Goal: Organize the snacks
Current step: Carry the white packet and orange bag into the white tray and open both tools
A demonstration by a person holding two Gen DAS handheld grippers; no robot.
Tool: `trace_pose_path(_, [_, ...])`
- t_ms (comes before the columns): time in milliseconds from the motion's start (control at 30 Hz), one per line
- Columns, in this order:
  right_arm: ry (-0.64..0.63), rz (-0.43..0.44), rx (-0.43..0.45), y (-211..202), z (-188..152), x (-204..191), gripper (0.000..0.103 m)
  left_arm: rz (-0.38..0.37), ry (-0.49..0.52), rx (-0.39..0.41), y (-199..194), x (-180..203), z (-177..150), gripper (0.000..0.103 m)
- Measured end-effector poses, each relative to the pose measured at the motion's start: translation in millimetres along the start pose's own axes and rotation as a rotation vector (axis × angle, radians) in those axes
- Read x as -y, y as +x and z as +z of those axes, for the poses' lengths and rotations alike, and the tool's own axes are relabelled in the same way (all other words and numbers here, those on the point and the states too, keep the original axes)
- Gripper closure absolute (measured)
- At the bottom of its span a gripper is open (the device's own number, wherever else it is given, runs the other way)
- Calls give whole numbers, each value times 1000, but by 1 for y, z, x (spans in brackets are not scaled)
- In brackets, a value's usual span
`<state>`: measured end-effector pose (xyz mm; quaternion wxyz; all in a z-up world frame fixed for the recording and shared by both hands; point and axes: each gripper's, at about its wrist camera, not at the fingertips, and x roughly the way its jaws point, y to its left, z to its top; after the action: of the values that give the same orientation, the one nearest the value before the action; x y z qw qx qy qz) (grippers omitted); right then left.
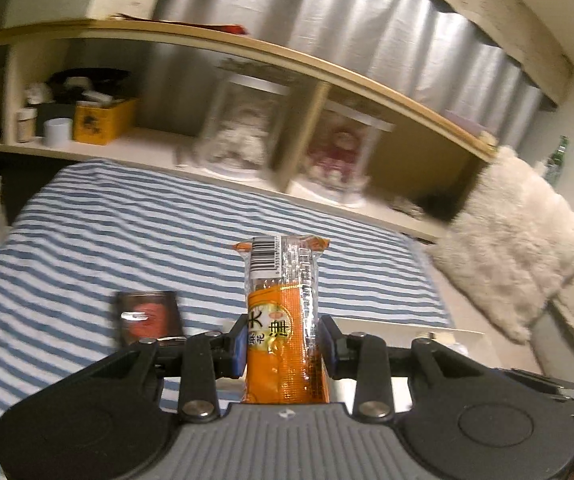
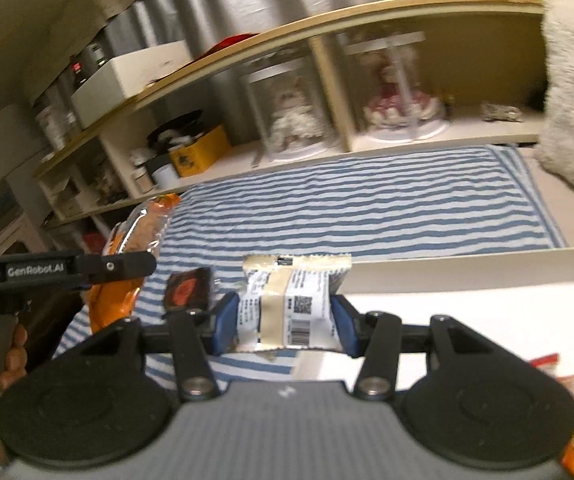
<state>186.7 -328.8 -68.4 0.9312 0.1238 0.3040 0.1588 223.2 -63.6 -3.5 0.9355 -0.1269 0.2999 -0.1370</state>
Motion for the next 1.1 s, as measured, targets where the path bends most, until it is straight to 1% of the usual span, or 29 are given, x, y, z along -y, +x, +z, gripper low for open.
trace_pose_path(67, [16, -20, 6, -7, -2, 13, 46, -30, 10, -8, 8, 15, -3, 65])
trace_pose_path(200, [58, -64, 6, -12, -9, 40, 46, -56, 37, -39, 29, 42, -10, 65])
trace_pose_path(300, [82, -84, 9, -13, -13, 53, 46, -81, 29, -68, 49, 56, -17, 65])
trace_pose_path(433, [110, -78, 9, -10, -14, 61, 46, -114, 18, -120, 79, 72, -29, 65])
trace_pose_path(567, [122, -95, -15, 2, -14, 65, 46, -122, 24, -184, 108, 84, -45, 65])
trace_pose_path(667, [139, -106, -36, 5, -17, 72, 46, -116, 16, -226, 128, 86, -55, 65])
trace_pose_path(733, [156, -107, -47, 6, -20, 75, 46, -126, 11, -244, 140, 86, -59, 65])
trace_pose_path(900, [190, -94, -76, 7, -23, 78, 46, -99, 13, -252, 160, 84, -64, 65])
trace_pose_path(1000, [202, -76, -99, 13, -25, 78, 46, -74, 35, -212, 165, 81, -65, 64])
trace_pose_path(1067, [210, -61, -116, 16, -26, 78, 46, -59, 53, -193, 168, 79, -64, 62])
trace_pose_path(1100, [213, -55, -123, 18, -27, 78, 46, -51, 54, -198, 169, 76, -65, 58])
